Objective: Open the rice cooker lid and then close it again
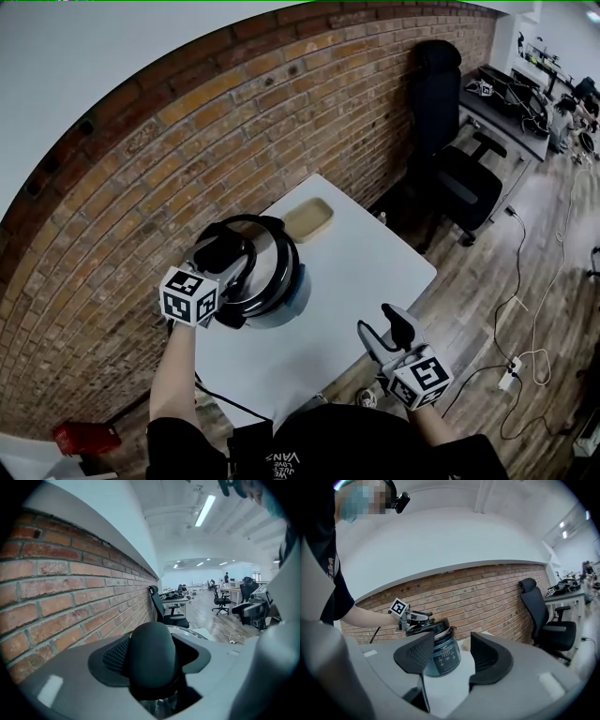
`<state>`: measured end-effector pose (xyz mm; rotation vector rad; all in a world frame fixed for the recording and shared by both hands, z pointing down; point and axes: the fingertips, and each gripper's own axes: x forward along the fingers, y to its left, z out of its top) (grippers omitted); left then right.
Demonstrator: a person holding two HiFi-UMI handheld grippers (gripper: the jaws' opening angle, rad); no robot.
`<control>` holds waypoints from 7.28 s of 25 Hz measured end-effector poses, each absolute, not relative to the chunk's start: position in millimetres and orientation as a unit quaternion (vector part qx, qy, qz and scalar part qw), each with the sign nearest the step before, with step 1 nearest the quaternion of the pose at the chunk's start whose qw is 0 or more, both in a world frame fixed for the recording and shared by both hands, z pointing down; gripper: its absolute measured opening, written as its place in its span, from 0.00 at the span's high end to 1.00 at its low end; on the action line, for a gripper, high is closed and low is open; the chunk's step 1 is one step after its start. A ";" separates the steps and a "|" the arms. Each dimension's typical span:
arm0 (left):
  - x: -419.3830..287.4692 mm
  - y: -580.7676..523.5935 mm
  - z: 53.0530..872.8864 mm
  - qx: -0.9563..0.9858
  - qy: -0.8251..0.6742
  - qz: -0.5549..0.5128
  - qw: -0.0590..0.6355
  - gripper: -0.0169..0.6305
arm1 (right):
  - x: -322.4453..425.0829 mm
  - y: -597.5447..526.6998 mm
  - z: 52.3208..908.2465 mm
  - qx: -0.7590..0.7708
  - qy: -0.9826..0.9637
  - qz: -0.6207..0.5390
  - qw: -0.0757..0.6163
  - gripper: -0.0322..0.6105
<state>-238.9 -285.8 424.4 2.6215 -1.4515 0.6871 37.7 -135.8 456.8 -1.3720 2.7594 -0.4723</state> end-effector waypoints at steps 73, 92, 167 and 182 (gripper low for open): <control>-221.4 -293.3 461.0 0.895 -0.356 0.264 0.059 0.54 | 31.0 -148.5 469.9 -0.431 0.885 -0.174 0.004 0.58; -226.0 -298.7 465.6 0.847 -0.455 0.264 0.081 0.54 | 18.2 -146.6 472.5 -0.412 0.893 -0.180 0.001 0.58; -148.3 44.8 487.0 0.702 -0.707 0.061 0.062 0.97 | -17.4 -34.2 498.5 -0.180 0.974 -0.114 -0.079 0.85; -137.3 42.6 486.5 0.703 -0.707 0.059 0.053 0.97 | -2.5 -38.9 512.2 -0.188 0.972 -0.116 -0.086 0.94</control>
